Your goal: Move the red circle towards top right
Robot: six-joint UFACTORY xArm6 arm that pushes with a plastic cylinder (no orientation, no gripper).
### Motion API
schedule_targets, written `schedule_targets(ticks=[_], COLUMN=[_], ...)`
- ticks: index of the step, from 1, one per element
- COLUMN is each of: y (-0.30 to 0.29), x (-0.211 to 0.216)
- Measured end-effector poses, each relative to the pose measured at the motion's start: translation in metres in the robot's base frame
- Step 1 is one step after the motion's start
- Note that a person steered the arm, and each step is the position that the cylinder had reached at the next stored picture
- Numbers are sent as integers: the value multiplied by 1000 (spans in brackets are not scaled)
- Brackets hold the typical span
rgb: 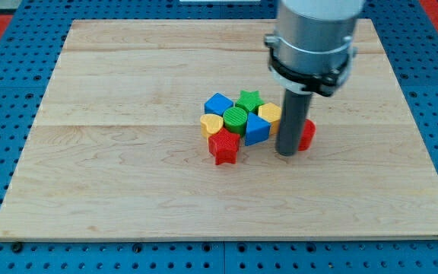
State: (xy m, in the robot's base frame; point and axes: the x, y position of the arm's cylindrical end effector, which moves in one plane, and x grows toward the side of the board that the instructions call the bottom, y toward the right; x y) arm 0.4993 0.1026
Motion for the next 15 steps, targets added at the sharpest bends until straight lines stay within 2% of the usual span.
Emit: schedule_targets(ticks=[1,2,4,5,6,9,10,15], y=[30,45,-2,-11,9,63,79,90], x=[9,-19,4,-17,-50,-82,-107,-227])
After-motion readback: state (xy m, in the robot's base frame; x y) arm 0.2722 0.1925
